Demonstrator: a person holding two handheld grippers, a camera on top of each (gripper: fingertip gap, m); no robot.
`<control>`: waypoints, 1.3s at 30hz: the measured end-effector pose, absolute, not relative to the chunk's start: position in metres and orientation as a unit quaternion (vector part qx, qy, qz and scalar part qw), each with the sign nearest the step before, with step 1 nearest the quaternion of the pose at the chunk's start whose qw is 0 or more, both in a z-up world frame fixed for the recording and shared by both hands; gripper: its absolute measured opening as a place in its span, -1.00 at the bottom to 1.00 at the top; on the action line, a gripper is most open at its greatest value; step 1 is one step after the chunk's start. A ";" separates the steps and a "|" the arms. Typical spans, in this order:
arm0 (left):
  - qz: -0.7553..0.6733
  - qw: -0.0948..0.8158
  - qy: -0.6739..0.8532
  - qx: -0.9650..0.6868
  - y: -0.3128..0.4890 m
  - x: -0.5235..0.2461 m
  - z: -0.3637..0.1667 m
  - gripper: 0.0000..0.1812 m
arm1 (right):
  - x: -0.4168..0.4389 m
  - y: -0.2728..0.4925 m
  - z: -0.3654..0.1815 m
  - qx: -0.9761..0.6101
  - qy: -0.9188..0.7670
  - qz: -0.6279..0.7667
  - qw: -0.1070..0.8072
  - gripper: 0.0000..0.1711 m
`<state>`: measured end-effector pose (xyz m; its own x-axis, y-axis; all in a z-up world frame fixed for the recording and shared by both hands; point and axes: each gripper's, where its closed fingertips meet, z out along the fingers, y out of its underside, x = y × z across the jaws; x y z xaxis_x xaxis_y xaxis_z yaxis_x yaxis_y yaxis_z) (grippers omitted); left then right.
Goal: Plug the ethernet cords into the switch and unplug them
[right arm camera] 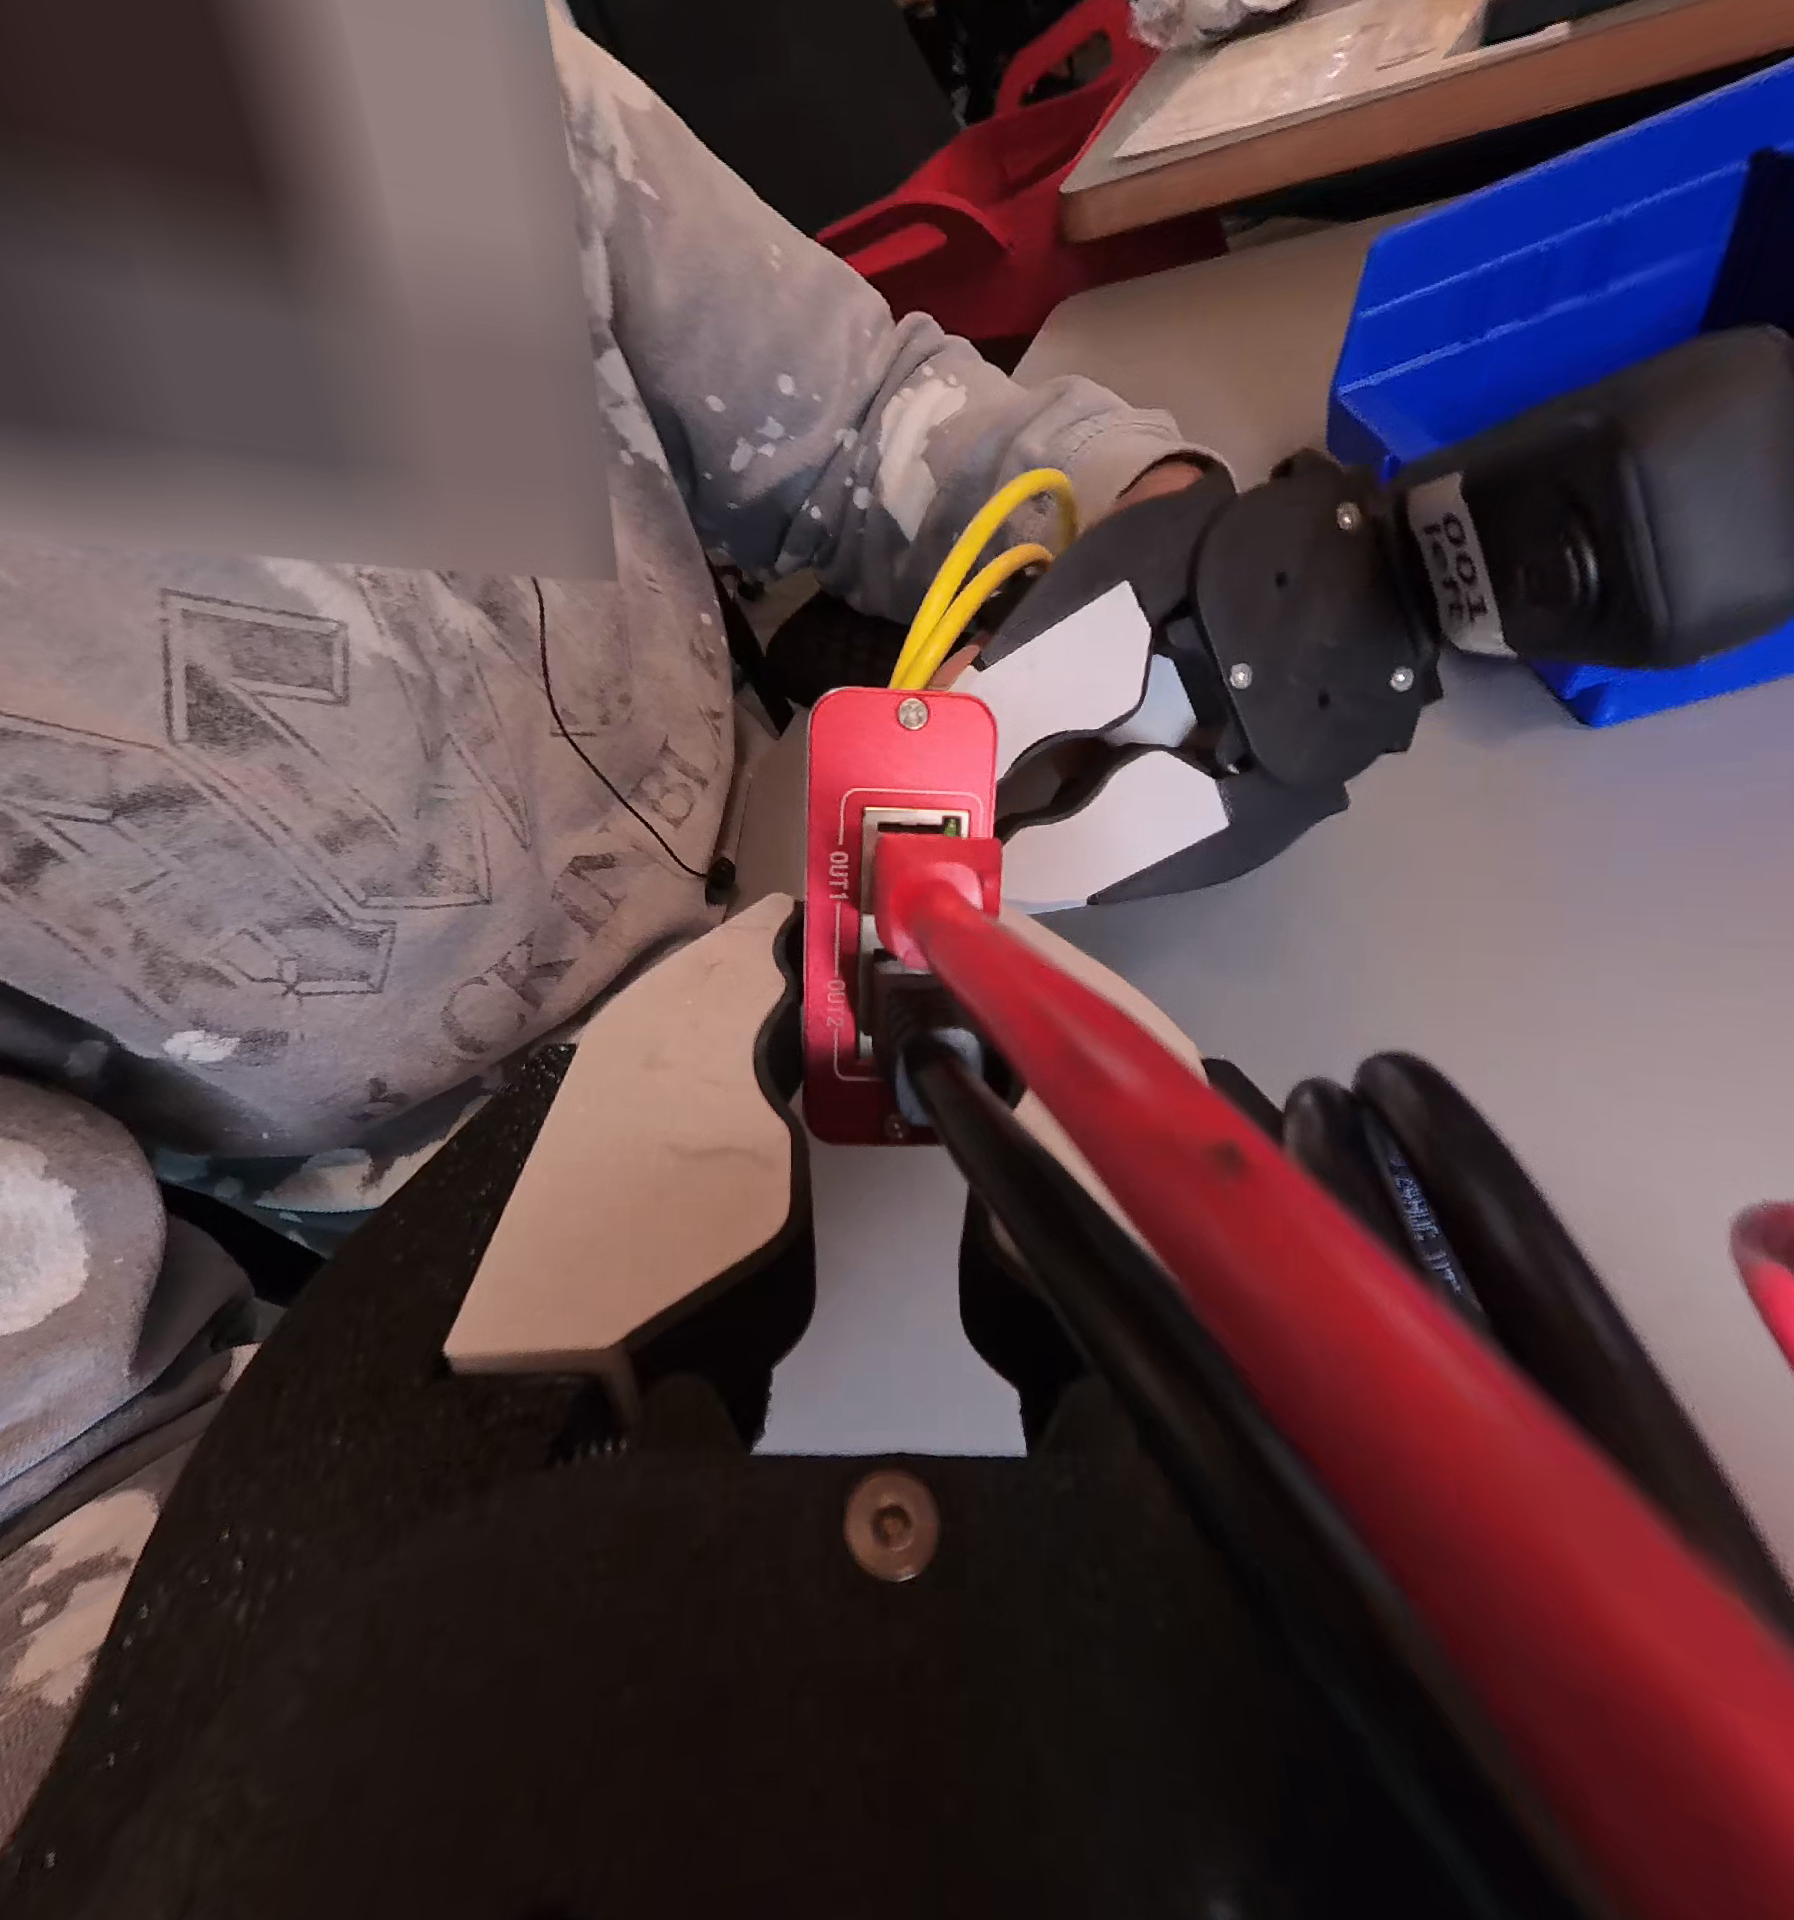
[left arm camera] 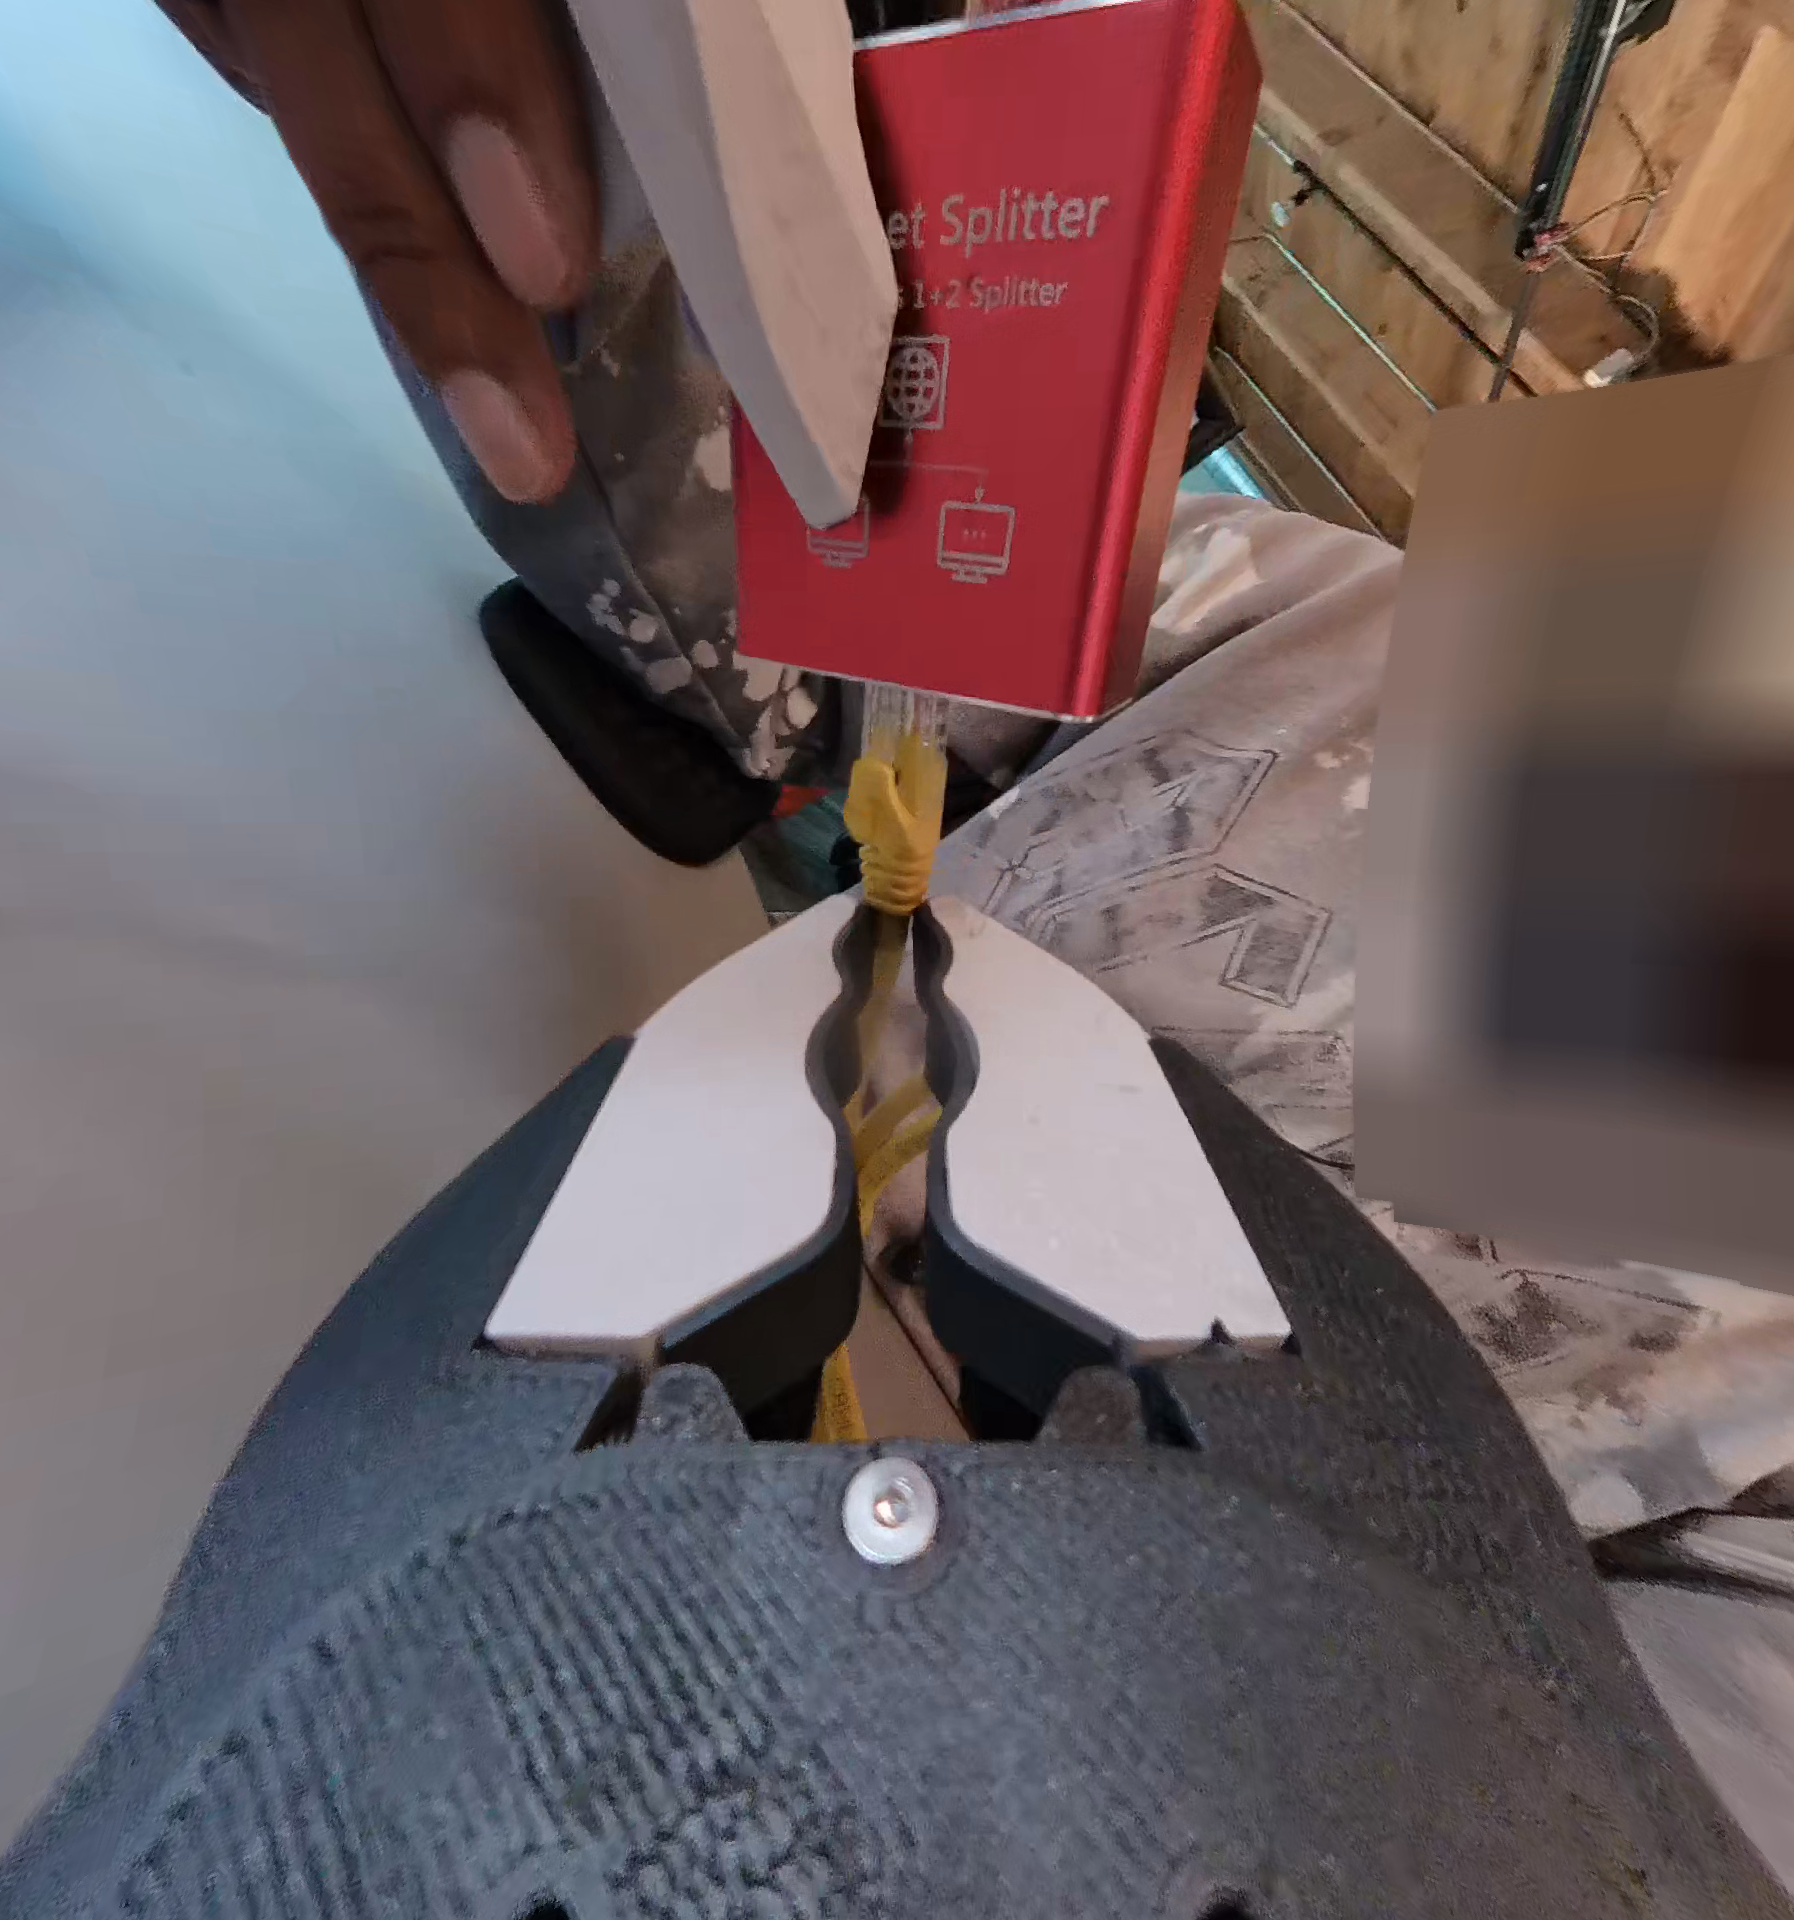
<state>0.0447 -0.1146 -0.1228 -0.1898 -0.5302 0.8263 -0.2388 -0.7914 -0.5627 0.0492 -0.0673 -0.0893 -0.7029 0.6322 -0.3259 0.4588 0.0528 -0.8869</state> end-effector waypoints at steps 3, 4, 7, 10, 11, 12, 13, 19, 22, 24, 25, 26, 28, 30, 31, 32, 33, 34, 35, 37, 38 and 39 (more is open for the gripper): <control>-0.707 0.108 0.293 -0.634 -0.110 0.044 -0.123 -0.93 | 0.048 -0.064 -0.095 -0.393 -0.722 0.565 0.074 -0.66; -0.708 0.109 0.290 -0.634 -0.109 0.043 -0.123 -0.93 | 0.046 -0.065 -0.097 -0.397 -0.725 0.558 0.074 -0.67; -0.696 0.110 0.302 -0.642 -0.109 0.042 -0.128 -0.93 | 0.044 -0.067 -0.102 -0.404 -0.729 0.549 0.064 -0.67; -0.686 0.125 0.318 -0.642 -0.109 0.040 -0.128 -0.94 | 0.042 -0.068 -0.102 -0.411 -0.726 0.549 0.060 -0.67; -0.683 0.124 0.325 -0.642 -0.111 0.040 -0.130 -0.94 | 0.041 -0.070 -0.103 -0.413 -0.728 0.544 0.054 -0.67; -0.679 0.118 0.333 -0.644 -0.113 0.040 -0.133 -0.94 | 0.041 -0.073 -0.106 -0.412 -0.734 0.538 0.049 -0.67; -0.675 0.110 0.339 -0.646 -0.116 0.041 -0.137 -0.94 | 0.041 -0.076 -0.110 -0.410 -0.740 0.531 0.039 -0.49; -0.663 0.102 0.367 -0.645 -0.125 0.048 -0.143 -0.94 | 0.044 -0.085 -0.115 -0.402 -0.746 0.531 0.006 -0.65; -0.667 0.095 0.371 -0.639 -0.128 0.052 -0.145 -0.94 | 0.048 -0.089 -0.117 -0.398 -0.752 0.525 -0.002 -0.66; -0.666 0.094 0.376 -0.637 -0.129 0.053 -0.146 -0.94 | 0.049 -0.090 -0.118 -0.398 -0.755 0.520 -0.004 -0.65; -0.671 0.094 0.373 -0.634 -0.129 0.052 -0.145 -0.94 | 0.049 -0.090 -0.119 -0.400 -0.757 0.516 -0.003 -0.65; -0.676 0.094 0.371 -0.630 -0.129 0.051 -0.144 -0.95 | 0.051 -0.090 -0.121 -0.400 -0.763 0.508 -0.005 -0.65; -0.681 0.094 0.367 -0.627 -0.128 0.051 -0.144 -0.95 | 0.059 -0.088 -0.128 -0.407 -0.780 0.475 -0.022 -0.66; -0.693 0.089 0.362 -0.618 -0.127 0.053 -0.143 -0.93 | 0.062 -0.087 -0.126 -0.412 -0.782 0.467 -0.027 -0.66; -0.693 0.092 0.371 -0.612 -0.128 0.054 -0.141 -0.92 | 0.063 -0.088 -0.122 -0.413 -0.778 0.473 -0.024 -0.67; -0.678 0.103 0.384 -0.618 -0.127 0.056 -0.143 -0.92 | 0.064 -0.087 -0.121 -0.416 -0.782 0.464 -0.014 -0.67; -0.654 0.122 0.394 -0.634 -0.121 0.057 -0.147 -0.91 | 0.063 -0.082 -0.122 -0.420 -0.786 0.454 0.012 -0.67; -0.639 0.142 0.398 -0.643 -0.115 0.056 -0.149 -0.90 | 0.061 -0.077 -0.120 -0.423 -0.784 0.453 0.038 -0.67; -0.635 0.161 0.393 -0.645 -0.109 0.054 -0.146 -0.89 | 0.059 -0.073 -0.116 -0.428 -0.775 0.460 0.060 -0.68; -0.615 0.214 0.367 -0.664 -0.089 0.043 -0.141 -0.83 | 0.056 -0.063 -0.110 -0.444 -0.759 0.466 0.100 -0.67; -0.599 0.252 0.345 -0.677 -0.075 0.035 -0.138 -0.84 | 0.057 -0.061 -0.111 -0.449 -0.758 0.460 0.107 -0.67; -0.585 0.293 0.321 -0.685 -0.061 0.025 -0.132 -0.83 | 0.060 -0.062 -0.112 -0.451 -0.761 0.454 0.104 -0.66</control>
<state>0.0252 -0.0613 -0.1323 0.1104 -0.7822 0.6132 -0.0969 -0.6225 -0.7766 0.0598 -0.0620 -0.1116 -0.5718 0.7810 -0.2514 0.5922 0.1809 -0.7852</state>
